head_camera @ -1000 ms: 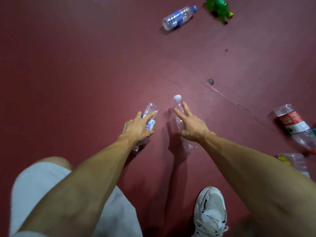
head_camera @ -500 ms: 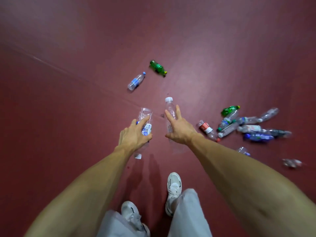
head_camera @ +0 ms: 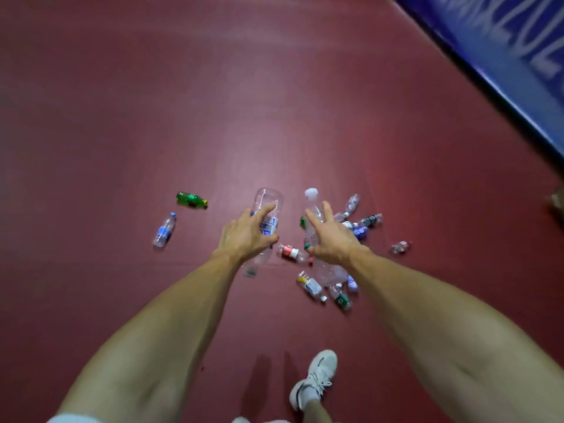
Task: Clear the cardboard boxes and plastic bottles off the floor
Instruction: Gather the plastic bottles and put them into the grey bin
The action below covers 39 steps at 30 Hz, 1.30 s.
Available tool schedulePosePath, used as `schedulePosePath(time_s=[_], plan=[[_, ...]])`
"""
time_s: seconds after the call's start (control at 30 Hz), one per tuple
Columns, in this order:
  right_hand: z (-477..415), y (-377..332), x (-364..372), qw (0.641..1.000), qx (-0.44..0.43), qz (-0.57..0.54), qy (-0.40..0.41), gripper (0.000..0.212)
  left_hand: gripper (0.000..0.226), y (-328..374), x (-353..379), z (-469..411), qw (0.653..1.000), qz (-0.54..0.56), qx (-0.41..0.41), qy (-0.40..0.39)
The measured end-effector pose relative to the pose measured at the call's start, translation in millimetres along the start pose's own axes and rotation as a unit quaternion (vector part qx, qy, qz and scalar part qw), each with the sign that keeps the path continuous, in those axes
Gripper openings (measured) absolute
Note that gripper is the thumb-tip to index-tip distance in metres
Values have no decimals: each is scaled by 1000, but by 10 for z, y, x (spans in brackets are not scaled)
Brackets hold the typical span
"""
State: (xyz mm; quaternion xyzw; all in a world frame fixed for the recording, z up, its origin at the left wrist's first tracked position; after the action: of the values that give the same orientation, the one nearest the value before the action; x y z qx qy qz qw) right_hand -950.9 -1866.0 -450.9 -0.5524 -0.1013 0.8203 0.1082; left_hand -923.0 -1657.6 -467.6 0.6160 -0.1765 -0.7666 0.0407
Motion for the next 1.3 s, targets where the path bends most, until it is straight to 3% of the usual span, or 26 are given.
schedulePosePath(time_s=[0.3,0.6,0.87,1.13,1.3], plan=[[890,1408,-475,987,92,-65,117,94,72,1717,153,-103,981,-68,179,-32],[1861,3631,-950,959,191,-109,179,95,75,4237,774,-222,943,-101,309,-69],[2756,5333,-1270,916,306,-134,221,98,77,6278,1335,-236,898,-120,416,-77],[3000,6655,-1647,879,378,-148,250,92,77,7970,1855,-616,854,-146,491,-91],[3239,7477,-1886,828,457,-169,279,87,75,9050,2174,-900,819,-141,544,-114]])
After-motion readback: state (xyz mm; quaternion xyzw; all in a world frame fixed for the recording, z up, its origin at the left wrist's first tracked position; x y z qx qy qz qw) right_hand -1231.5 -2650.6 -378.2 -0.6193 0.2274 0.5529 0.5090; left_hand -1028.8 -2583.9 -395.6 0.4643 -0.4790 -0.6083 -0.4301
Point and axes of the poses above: each hand's wrist, its own z-axis away from the middle knuckle, its own x-axis out of the palm, y = z × x, the point moved 1 cm from there along -z, towards the middle knuckle, and after that the axes turned 6 degrees about -z, right-handed, at the moved point
